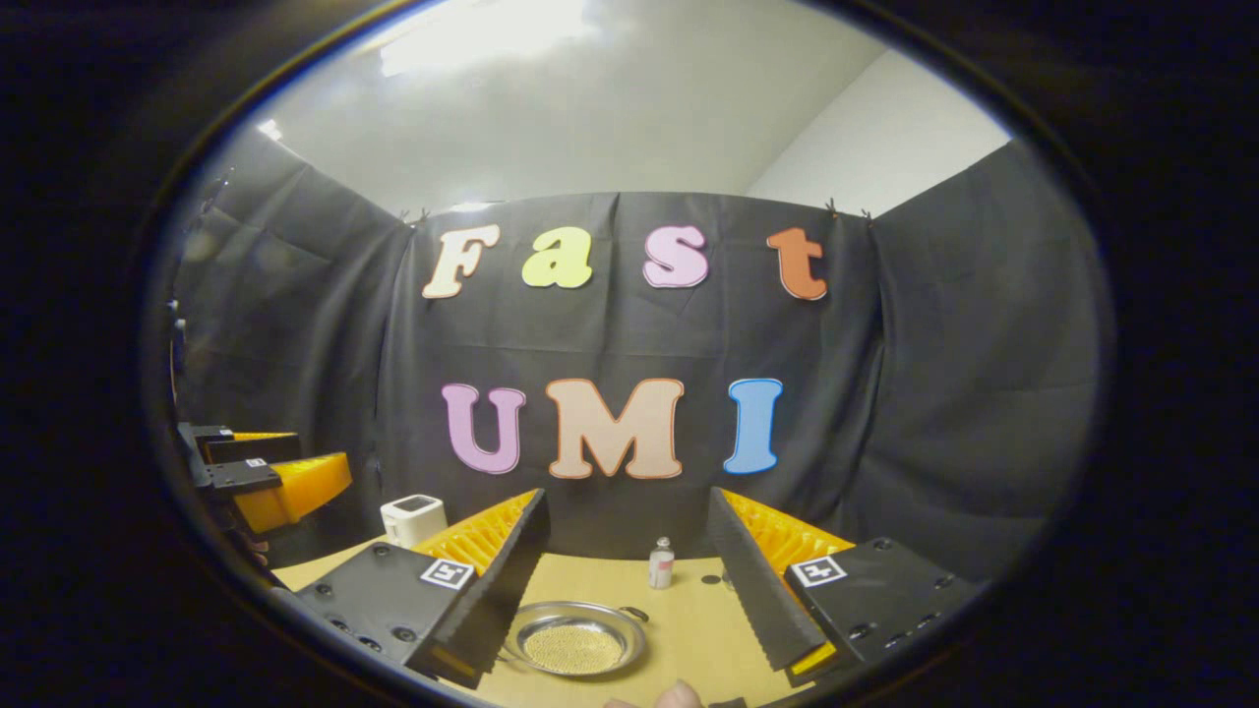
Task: First push the handle of the pot to place it horizontally, then grasp the pot with both hands and set it on the induction cooktop.
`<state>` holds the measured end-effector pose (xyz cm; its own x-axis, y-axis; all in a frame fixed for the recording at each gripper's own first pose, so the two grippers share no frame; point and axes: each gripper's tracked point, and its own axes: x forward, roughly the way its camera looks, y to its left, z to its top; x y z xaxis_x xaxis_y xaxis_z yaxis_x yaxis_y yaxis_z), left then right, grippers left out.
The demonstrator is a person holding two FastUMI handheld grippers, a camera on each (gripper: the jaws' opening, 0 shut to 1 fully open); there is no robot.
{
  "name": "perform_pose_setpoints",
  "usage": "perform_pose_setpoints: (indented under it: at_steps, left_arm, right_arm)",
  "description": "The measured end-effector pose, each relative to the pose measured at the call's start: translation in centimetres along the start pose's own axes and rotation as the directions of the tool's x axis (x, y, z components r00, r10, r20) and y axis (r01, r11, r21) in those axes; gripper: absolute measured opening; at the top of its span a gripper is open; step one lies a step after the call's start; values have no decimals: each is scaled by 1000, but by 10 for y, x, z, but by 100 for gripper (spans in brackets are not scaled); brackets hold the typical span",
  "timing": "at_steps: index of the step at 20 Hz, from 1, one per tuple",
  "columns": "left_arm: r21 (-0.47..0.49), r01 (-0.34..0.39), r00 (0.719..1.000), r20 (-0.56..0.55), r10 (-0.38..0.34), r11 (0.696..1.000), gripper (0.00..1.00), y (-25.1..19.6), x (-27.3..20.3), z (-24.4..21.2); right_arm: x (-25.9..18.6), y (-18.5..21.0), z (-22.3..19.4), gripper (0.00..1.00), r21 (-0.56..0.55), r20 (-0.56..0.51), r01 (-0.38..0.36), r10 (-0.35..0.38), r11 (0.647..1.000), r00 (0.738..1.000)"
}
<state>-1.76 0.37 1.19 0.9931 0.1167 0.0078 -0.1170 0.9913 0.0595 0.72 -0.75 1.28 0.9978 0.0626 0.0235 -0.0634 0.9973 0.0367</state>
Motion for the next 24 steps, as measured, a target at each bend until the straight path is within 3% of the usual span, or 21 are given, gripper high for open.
perform_pose_setpoints:
  at_steps: [4,9,10,13,14,16,17,18,19,21,24]
  left_arm:
    - [-7,-22,1000,20,22,1000,94,6,0,10]
    - [2,-46,999,11,46,999,94,11,-7,4]
    - [4,-49,999,8,49,999,90,12,-8,1]
    - [4,-66,998,-10,66,998,90,14,-13,-5]
    - [2,-78,997,-13,78,997,94,16,-15,-6]
    - [2,-100,995,-15,100,995,90,17,-18,-7]
    - [6,-102,995,-15,102,995,94,16,-20,-8]
    - [10,-100,995,-21,101,995,90,13,-23,-12]
    - [14,-103,994,-29,104,995,94,11,-26,-14]
    - [10,-119,992,-42,119,993,90,11,-33,-18]
    - [41,-162,985,-49,164,986,94,15,-43,-18]
  right_arm:
    - [5,1,4,98,4,1,-6,6,1000,1000]
    - [7,4,-11,100,-8,-32,-34,34,999,999]
    - [7,5,-15,98,-12,-38,-41,41,999,998]
    - [10,5,-29,98,-28,-64,-68,66,997,996]
    - [10,7,-33,98,-27,-72,-79,77,996,994]
    - [11,10,-42,98,-25,-87,-103,101,994,991]
    - [10,12,-47,98,-25,-95,-116,113,993,989]
    - [8,13,-51,98,-30,-100,-129,126,991,987]
    - [7,15,-54,97,-36,-105,-141,137,989,985]
    - [7,15,-62,94,-54,-108,-158,152,986,982]
    - [7,21,-75,67,-69,-120,-197,188,978,975]
